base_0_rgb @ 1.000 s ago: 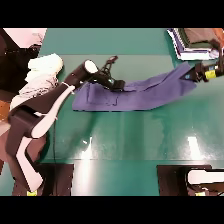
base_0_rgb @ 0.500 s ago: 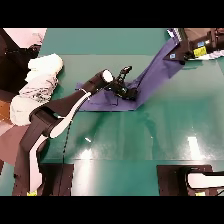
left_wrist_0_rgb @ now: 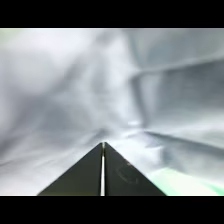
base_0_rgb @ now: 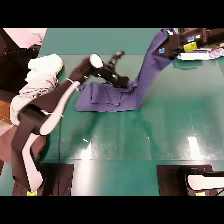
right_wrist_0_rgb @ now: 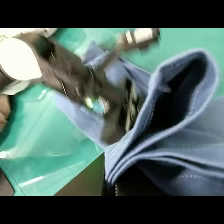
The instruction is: Fold the shirts.
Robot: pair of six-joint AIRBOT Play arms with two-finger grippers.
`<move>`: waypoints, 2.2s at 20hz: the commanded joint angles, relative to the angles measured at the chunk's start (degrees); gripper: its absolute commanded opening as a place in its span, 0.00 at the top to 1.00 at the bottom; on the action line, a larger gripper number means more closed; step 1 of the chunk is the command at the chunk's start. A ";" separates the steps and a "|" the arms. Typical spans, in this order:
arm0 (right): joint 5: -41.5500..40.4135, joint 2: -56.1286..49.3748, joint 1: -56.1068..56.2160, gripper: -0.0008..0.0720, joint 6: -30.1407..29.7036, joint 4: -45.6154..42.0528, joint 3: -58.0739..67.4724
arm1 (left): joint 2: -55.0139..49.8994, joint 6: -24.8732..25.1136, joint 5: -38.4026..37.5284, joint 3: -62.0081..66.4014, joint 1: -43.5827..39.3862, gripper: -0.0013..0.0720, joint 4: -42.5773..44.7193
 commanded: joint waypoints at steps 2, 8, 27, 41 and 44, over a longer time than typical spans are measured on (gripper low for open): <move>-5.20 -3.28 7.26 0.97 -3.85 8.57 0.11 | 8.74 0.04 -7.39 0.61 10.71 0.95 9.46; -22.03 -17.05 26.40 0.81 -11.10 10.32 0.13 | 17.35 -0.04 -14.60 0.72 25.40 0.95 13.00; -9.92 -11.50 -2.97 0.00 -1.36 -6.60 -26.38 | 20.31 0.00 -16.94 0.55 29.38 0.95 6.08; -15.93 -26.43 10.01 0.67 -6.38 10.03 -19.12 | 20.31 0.04 -17.35 0.55 29.40 0.95 5.88; -15.65 -25.86 8.74 0.90 -5.75 9.97 -17.70 | 20.31 0.02 -17.57 0.57 28.55 0.95 5.84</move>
